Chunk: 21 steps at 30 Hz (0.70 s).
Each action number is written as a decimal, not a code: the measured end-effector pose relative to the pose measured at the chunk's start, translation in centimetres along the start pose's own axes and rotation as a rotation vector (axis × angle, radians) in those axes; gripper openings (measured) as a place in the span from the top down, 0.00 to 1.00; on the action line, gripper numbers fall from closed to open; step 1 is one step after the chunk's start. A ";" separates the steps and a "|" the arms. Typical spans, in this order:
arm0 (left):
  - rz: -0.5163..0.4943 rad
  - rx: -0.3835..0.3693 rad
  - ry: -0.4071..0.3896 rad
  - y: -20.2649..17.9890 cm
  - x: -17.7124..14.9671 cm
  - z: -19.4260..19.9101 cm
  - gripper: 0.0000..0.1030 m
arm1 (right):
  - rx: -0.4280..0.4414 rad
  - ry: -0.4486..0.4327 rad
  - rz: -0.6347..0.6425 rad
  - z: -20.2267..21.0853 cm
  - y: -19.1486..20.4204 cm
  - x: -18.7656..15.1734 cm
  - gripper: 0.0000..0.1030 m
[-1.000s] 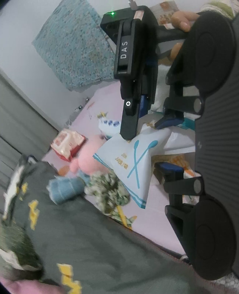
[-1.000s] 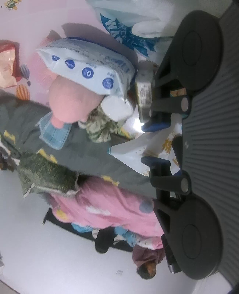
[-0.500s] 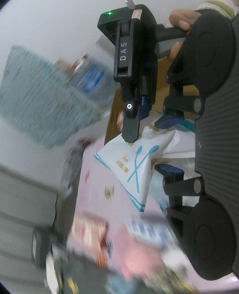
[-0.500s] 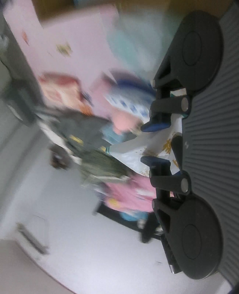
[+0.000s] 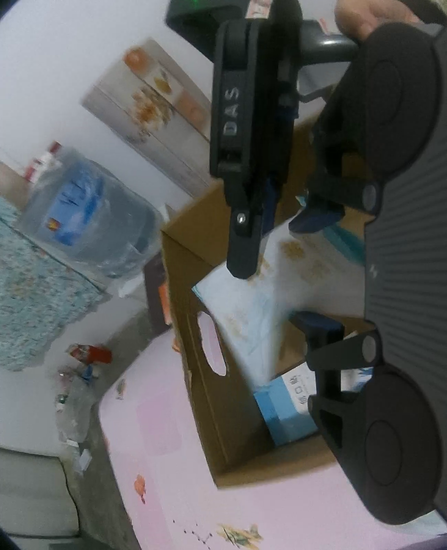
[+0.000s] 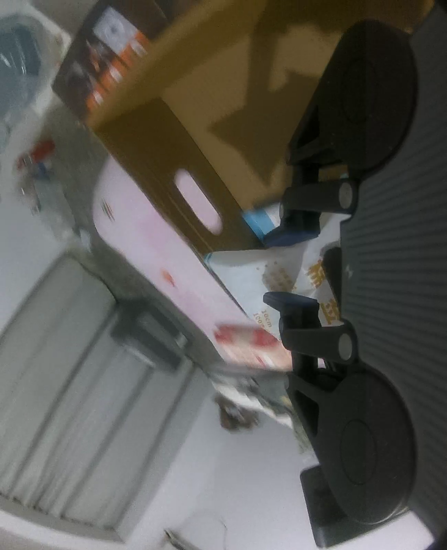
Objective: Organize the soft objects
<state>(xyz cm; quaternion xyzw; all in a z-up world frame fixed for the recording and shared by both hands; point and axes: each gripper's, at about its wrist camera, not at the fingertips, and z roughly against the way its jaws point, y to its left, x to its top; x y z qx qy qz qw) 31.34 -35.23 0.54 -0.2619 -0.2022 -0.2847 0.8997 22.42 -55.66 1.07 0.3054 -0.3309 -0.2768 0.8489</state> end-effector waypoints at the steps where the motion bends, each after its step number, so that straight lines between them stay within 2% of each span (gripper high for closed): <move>1: -0.004 0.019 0.018 0.1 0.1 -0.9 0.42 | -0.025 0.009 -0.008 -0.9 -0.9 0.4 0.71; 3: -0.023 0.063 0.042 0.1 0.3 -2.2 0.41 | -0.090 0.022 -0.029 -2.9 -2.6 0.6 0.71; 6: -0.031 0.089 0.031 0.7 -0.4 -1.3 0.41 | -0.165 0.048 -0.027 -5.5 -3.9 0.5 0.71; 8: -0.018 0.077 0.006 1.2 -0.7 0.2 0.41 | -0.161 0.055 -0.036 -5.9 -4.4 0.3 0.71; 14: -0.010 0.105 -0.106 2.5 -1.2 6.2 0.37 | -0.149 0.054 0.005 -5.0 -3.1 -0.3 0.72; 17: 0.032 0.113 -0.156 3.8 -2.3 9.4 0.35 | -0.156 0.052 0.048 -4.9 -2.3 -0.3 0.77; 21: 0.075 0.161 -0.182 5.6 -4.8 12.3 0.34 | -0.197 0.075 0.080 -7.8 -2.3 0.0 0.84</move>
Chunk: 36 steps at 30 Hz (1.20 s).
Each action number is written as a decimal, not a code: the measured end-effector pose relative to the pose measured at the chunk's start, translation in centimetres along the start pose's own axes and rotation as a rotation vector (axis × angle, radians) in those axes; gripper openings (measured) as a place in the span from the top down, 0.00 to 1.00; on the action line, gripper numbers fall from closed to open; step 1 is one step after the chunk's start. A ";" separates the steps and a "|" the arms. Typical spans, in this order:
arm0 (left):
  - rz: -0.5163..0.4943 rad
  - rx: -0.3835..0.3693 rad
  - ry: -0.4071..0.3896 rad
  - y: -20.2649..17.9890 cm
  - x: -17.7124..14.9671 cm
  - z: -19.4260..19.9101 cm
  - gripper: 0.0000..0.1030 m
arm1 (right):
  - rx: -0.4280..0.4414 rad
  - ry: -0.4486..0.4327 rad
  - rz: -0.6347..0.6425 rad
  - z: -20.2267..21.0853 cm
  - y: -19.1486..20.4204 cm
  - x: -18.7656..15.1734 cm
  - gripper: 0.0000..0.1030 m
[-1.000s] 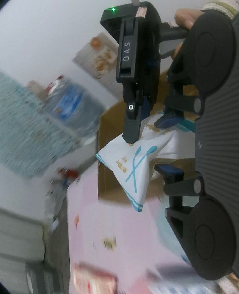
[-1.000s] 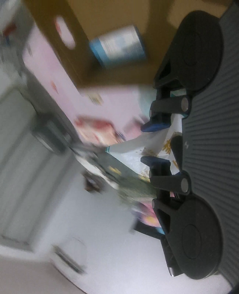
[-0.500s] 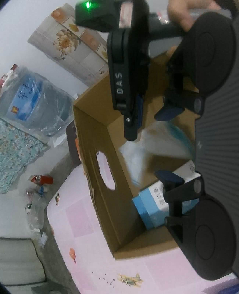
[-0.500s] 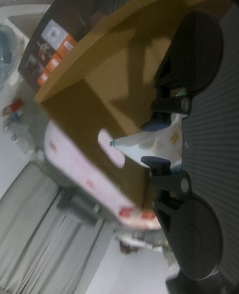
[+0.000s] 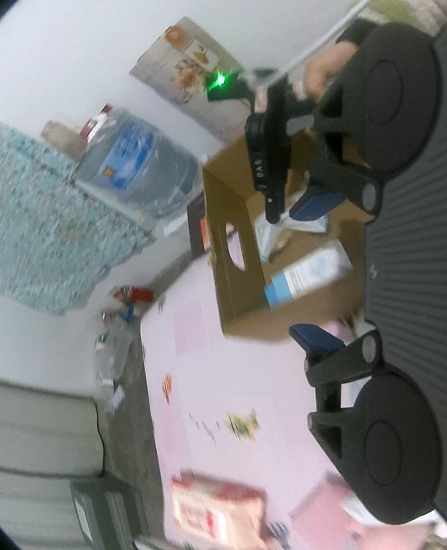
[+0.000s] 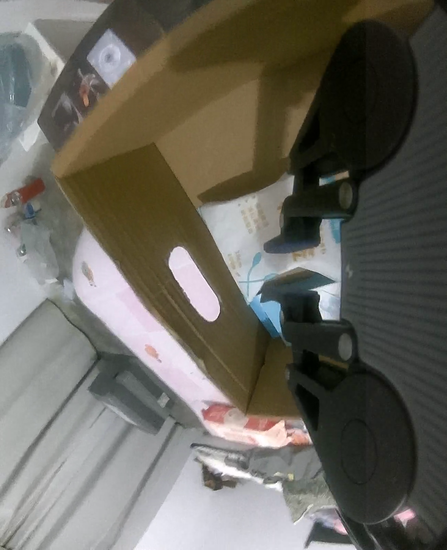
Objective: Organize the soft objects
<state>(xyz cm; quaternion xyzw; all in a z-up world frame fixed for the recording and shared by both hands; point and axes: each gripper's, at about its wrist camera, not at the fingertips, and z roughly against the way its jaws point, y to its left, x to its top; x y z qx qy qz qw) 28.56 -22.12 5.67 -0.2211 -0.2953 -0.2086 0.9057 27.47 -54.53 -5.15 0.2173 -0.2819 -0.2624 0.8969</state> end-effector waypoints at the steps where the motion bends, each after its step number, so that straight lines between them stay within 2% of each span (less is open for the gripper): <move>1: 0.011 0.012 -0.004 0.7 -0.6 0.7 0.34 | 0.008 0.016 -0.008 -1.0 -0.3 0.1 0.85; 3: 0.034 0.030 -0.018 1.8 -1.6 2.0 0.34 | 0.004 0.044 -0.004 -2.5 -0.3 -0.1 0.87; 7: 0.084 0.076 -0.057 3.9 -3.6 4.6 0.34 | -0.007 0.053 0.061 -2.6 0.9 -0.6 0.87; 11: 0.132 0.104 -0.085 5.5 -5.6 6.4 0.34 | 0.018 0.021 0.095 -2.6 1.9 -0.6 0.87; 15: 0.158 0.126 -0.094 6.3 -7.3 7.5 0.34 | -0.031 0.029 0.145 -4.3 2.5 -1.0 0.88; 17: 0.169 0.129 -0.100 6.8 -8.0 8.1 0.34 | -0.022 0.032 0.116 -3.8 2.6 -0.7 0.87; 22: 0.175 0.145 -0.123 7.3 -10.1 9.3 0.31 | 0.009 0.004 0.113 0.5 2.7 -0.6 0.86; 25: 0.167 0.155 -0.126 7.2 -11.3 9.8 0.27 | -0.042 0.011 0.134 2.4 2.5 -1.1 0.85; 28: 0.179 0.158 -0.117 7.5 -12.5 10.1 0.24 | -0.122 0.023 0.150 2.2 1.7 -1.5 0.84; 31: 0.199 0.170 -0.102 8.1 -13.9 10.5 0.24 | -0.132 0.057 0.100 1.1 0.1 -1.6 0.84; 36: 0.210 0.224 -0.100 8.9 -15.8 11.6 0.24 | -0.157 0.072 0.087 -0.6 -0.3 -2.0 0.82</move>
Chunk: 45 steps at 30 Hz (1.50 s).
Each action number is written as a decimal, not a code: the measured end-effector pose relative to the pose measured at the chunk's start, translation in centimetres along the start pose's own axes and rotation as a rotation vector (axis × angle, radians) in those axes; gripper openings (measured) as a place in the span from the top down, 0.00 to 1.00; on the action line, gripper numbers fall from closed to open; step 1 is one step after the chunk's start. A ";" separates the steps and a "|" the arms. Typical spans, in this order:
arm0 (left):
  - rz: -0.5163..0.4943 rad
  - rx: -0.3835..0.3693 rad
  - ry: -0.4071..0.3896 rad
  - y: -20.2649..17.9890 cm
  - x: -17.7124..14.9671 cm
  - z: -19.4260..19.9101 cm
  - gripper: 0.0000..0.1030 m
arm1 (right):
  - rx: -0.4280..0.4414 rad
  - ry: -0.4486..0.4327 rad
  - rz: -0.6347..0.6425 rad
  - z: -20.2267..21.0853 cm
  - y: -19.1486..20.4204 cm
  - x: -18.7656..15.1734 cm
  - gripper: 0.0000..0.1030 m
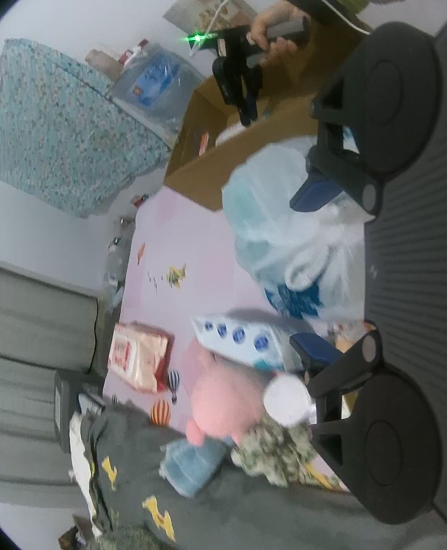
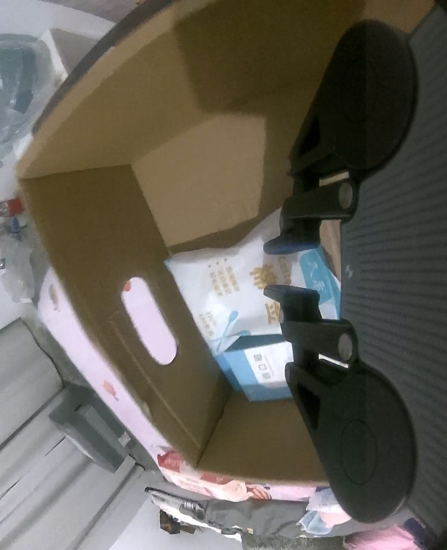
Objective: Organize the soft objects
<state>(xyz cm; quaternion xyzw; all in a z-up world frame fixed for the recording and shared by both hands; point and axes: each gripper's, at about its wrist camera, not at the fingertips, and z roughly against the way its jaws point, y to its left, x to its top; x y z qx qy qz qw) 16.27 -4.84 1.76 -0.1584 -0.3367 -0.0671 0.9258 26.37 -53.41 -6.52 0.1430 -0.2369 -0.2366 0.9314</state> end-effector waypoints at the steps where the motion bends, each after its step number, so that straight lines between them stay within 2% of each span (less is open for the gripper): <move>1: -0.001 0.017 -0.005 0.2 -0.3 0.3 0.24 | -0.002 -0.004 0.004 0.0 0.3 -0.1 0.81; 7: 0.011 0.101 -0.041 2.3 -1.9 2.3 0.23 | -0.001 -0.079 0.028 3.0 1.2 -0.4 0.80; 10: 0.032 0.134 -0.065 3.3 -2.4 3.3 0.23 | 0.030 -0.134 0.072 6.0 2.7 -1.0 0.73; 15: 0.048 0.169 -0.100 4.4 -3.3 4.2 0.23 | 0.159 -0.152 0.133 9.8 6.9 -2.7 0.67; 20: 0.027 0.176 -0.119 4.1 -4.5 4.8 0.23 | 0.309 -0.083 0.201 11.0 12.3 -4.8 0.58; 27: 0.032 0.172 -0.110 4.3 -6.4 4.1 0.23 | 0.432 0.085 0.321 8.5 22.1 -8.1 0.49; 33: 0.028 0.209 -0.130 5.2 -7.1 4.0 0.23 | 0.422 0.200 0.381 4.3 28.3 -10.5 0.47; 36: 0.048 0.216 -0.132 6.0 -6.9 3.9 0.24 | 0.394 0.212 0.402 2.2 30.5 -10.7 0.47; 40: 0.074 0.232 -0.178 7.4 -4.9 3.9 0.24 | 0.431 0.212 0.395 0.2 33.1 -8.5 0.47; 42: 0.085 0.240 -0.207 8.0 -3.2 3.8 0.24 | 0.427 0.212 0.352 -0.9 34.0 -6.7 0.47; 45: 0.080 0.235 -0.230 9.0 0.6 3.2 0.24 | 0.408 0.261 0.243 -3.6 34.6 -4.2 0.47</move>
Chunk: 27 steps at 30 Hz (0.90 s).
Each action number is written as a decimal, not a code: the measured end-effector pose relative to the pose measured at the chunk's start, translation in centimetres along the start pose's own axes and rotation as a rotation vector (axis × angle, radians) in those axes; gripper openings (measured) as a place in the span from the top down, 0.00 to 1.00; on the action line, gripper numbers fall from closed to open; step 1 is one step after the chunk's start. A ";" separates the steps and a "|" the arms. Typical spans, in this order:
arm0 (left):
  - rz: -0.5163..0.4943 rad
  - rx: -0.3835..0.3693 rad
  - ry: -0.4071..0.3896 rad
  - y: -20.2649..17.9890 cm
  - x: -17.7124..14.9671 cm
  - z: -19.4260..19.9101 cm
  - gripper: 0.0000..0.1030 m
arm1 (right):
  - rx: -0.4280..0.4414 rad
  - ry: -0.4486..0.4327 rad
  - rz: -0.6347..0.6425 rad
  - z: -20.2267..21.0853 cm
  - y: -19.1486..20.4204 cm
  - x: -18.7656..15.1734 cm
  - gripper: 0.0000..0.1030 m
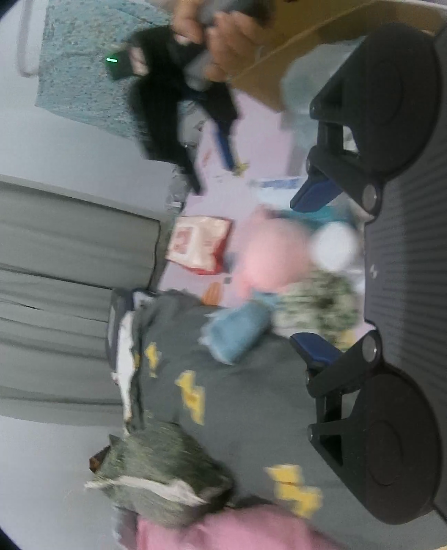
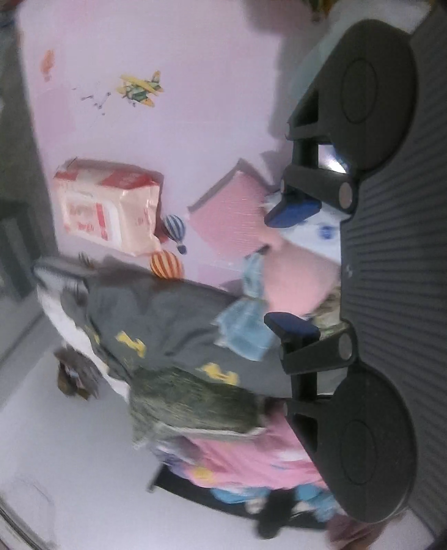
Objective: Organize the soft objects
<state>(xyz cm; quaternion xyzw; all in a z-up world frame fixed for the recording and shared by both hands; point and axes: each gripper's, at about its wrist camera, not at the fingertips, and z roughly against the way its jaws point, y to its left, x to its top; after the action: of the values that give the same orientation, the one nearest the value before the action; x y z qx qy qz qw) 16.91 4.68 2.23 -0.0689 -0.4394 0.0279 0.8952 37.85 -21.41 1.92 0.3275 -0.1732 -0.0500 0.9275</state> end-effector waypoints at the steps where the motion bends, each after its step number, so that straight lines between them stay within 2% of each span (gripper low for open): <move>1: -0.005 -0.003 0.002 0.1 1.4 -0.8 0.24 | -0.010 0.013 -0.035 -1.0 -0.4 0.8 0.47; 4: -0.104 -0.084 0.100 0.0 5.9 -5.0 0.23 | -0.032 0.055 -0.139 -3.3 -2.3 2.6 0.47; 6: -0.144 -0.077 0.155 -0.3 7.9 -7.7 0.23 | -0.057 0.090 -0.182 -5.0 -3.8 3.3 0.47; 8: -0.154 -0.086 0.240 -0.5 9.6 -11.1 0.23 | -0.095 0.106 -0.194 -6.3 -4.8 3.7 0.47; 10: -0.117 -0.115 0.324 -0.6 10.4 -13.8 0.26 | -0.111 0.122 -0.207 -7.3 -5.8 4.2 0.47; 12: -0.068 -0.150 0.405 -0.7 10.9 -16.3 0.32 | -0.110 0.123 -0.191 -8.1 -6.4 4.7 0.47; 15: -0.001 -0.165 0.500 -0.9 11.1 -19.9 0.35 | -0.103 0.123 -0.182 -9.2 -7.1 5.7 0.47; 21: 0.019 -0.079 0.652 -1.5 10.5 -25.1 0.36 | -0.088 0.133 -0.197 -10.4 -8.5 7.1 0.47; 24: 0.042 -0.091 0.707 -1.6 10.4 -26.7 0.35 | -0.074 0.133 -0.206 -10.4 -9.1 7.2 0.47; 27: 0.088 -0.120 0.721 -1.9 10.2 -28.3 0.34 | -0.065 0.129 -0.222 -10.3 -9.8 7.3 0.47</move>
<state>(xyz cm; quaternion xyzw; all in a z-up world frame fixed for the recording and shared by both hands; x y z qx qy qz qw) 45.52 1.07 -6.64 -0.1457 -0.0932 0.0145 0.9848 48.54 -24.52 -9.56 0.3168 -0.0739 -0.1369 0.9356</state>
